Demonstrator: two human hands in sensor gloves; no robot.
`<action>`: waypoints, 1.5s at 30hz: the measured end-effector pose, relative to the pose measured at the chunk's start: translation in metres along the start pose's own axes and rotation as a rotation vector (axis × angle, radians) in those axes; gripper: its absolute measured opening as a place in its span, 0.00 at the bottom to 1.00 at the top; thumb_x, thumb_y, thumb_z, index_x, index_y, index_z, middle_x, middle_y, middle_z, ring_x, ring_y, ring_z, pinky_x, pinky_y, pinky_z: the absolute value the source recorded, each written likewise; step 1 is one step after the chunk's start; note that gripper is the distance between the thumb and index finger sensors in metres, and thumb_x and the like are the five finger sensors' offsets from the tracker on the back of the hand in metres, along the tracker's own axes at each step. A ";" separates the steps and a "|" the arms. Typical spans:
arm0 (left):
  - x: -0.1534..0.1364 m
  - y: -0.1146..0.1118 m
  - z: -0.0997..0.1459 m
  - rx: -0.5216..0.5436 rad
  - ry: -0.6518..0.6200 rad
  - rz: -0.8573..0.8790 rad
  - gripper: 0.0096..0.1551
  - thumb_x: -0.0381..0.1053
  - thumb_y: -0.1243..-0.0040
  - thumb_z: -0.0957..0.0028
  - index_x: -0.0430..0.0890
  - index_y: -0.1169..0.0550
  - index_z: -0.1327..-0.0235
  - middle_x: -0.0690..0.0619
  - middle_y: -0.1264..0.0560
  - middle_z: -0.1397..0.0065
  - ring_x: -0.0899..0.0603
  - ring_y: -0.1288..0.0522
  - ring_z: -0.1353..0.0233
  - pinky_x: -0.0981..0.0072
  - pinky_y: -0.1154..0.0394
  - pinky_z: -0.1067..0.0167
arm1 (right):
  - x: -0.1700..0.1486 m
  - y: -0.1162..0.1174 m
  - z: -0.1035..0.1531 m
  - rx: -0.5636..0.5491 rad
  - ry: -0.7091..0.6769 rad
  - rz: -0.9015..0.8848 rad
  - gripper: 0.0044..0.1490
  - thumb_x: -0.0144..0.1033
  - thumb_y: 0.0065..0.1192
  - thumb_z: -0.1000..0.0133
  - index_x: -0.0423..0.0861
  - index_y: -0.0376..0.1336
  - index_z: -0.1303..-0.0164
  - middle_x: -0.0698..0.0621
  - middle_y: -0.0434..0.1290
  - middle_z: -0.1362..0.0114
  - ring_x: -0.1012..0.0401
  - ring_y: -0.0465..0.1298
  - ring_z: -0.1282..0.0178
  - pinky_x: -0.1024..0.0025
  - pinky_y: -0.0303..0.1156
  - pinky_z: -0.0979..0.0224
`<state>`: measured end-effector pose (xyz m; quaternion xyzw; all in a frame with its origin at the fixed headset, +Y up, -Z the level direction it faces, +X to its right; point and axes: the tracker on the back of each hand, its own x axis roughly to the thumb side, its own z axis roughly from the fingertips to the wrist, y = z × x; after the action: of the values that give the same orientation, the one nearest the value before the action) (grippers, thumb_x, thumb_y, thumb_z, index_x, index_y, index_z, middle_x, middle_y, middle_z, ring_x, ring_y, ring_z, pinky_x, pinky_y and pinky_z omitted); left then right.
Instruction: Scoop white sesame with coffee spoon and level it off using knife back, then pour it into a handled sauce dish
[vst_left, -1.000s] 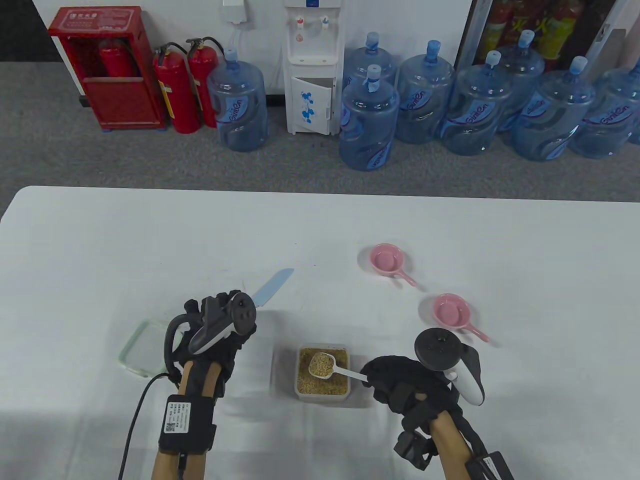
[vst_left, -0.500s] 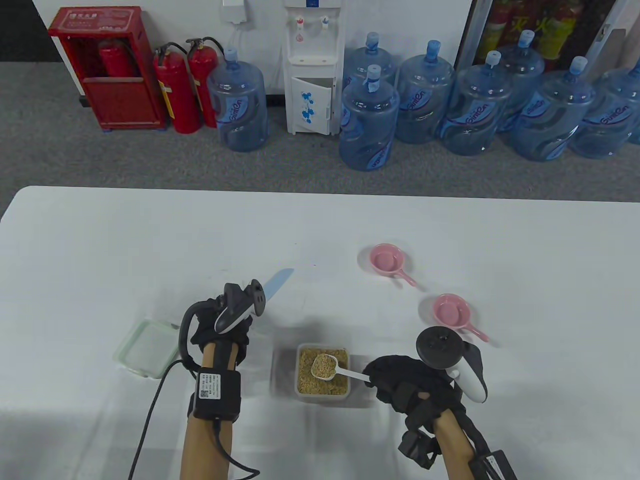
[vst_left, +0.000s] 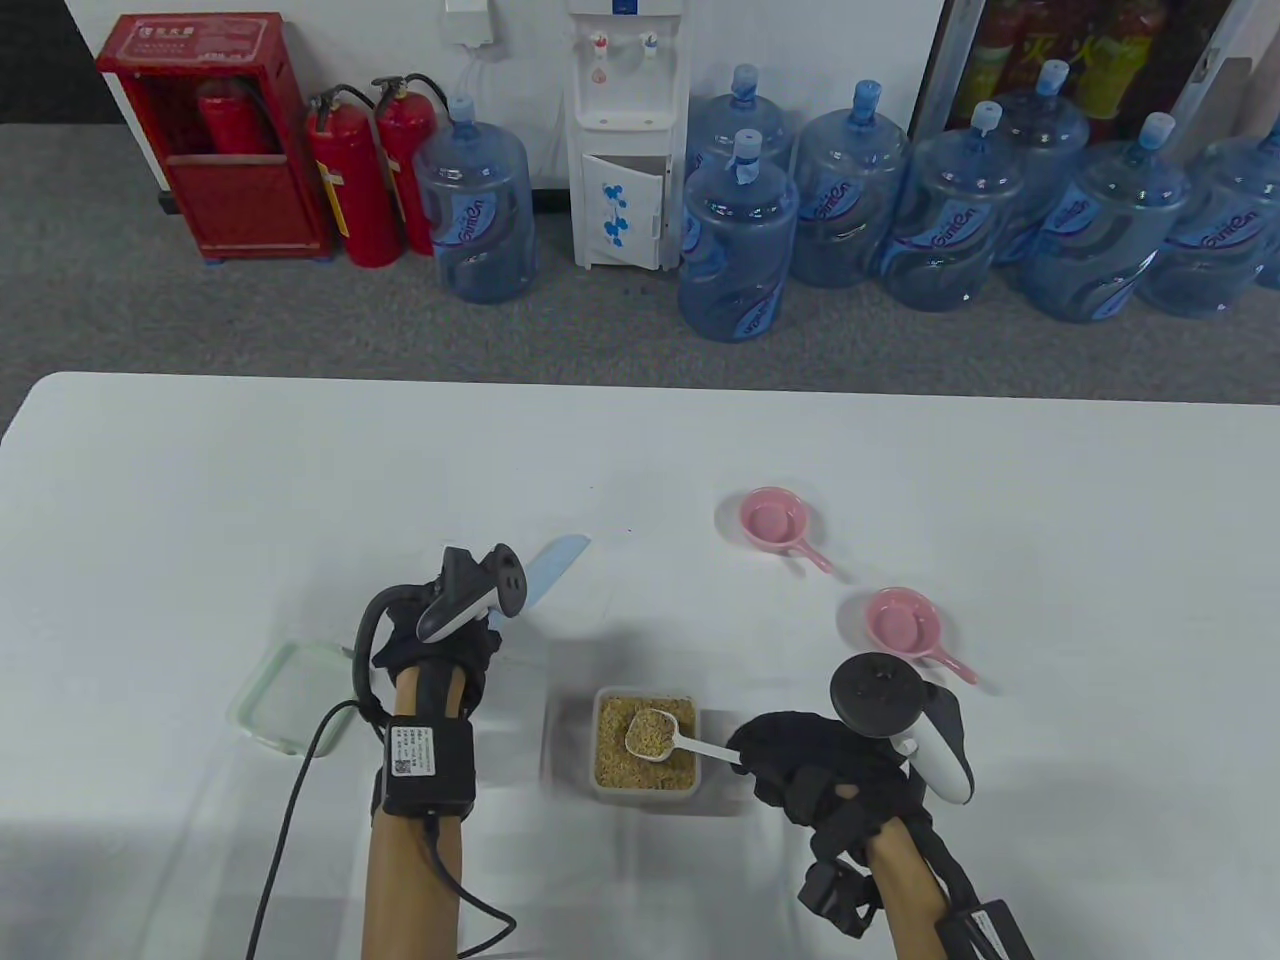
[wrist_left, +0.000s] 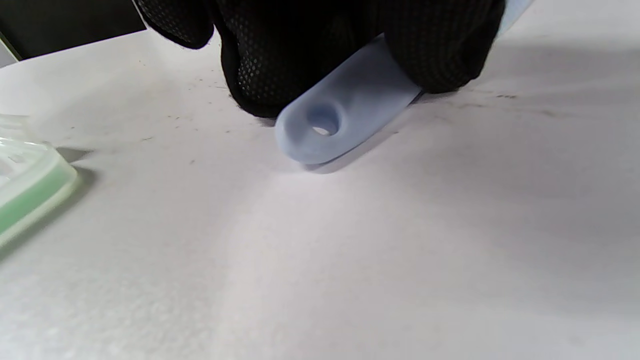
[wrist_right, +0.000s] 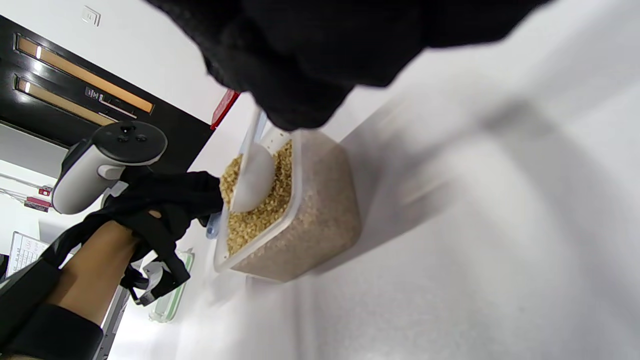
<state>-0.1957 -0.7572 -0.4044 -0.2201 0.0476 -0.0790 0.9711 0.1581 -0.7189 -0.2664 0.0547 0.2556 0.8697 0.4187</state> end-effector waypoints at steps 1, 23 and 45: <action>0.000 0.000 0.001 0.005 -0.001 0.003 0.31 0.58 0.36 0.44 0.49 0.28 0.30 0.54 0.23 0.34 0.45 0.19 0.36 0.35 0.38 0.22 | 0.000 0.000 0.000 -0.001 -0.002 -0.001 0.26 0.35 0.56 0.34 0.38 0.70 0.30 0.47 0.82 0.57 0.64 0.78 0.72 0.66 0.78 0.66; 0.028 0.014 0.164 0.335 -0.417 0.238 0.26 0.55 0.42 0.38 0.47 0.27 0.31 0.49 0.24 0.38 0.45 0.20 0.43 0.38 0.33 0.26 | -0.003 -0.004 0.002 -0.031 -0.003 -0.026 0.26 0.35 0.56 0.34 0.38 0.70 0.30 0.48 0.82 0.57 0.64 0.78 0.72 0.66 0.78 0.66; 0.049 -0.021 0.180 0.144 -0.566 0.357 0.24 0.58 0.43 0.37 0.47 0.27 0.35 0.50 0.23 0.41 0.45 0.20 0.46 0.39 0.32 0.27 | -0.002 -0.004 0.003 -0.027 0.006 -0.023 0.26 0.35 0.55 0.34 0.38 0.69 0.30 0.48 0.82 0.57 0.65 0.78 0.72 0.66 0.78 0.66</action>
<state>-0.1271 -0.7087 -0.2363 -0.1525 -0.1917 0.1534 0.9573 0.1635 -0.7172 -0.2659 0.0435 0.2460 0.8683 0.4285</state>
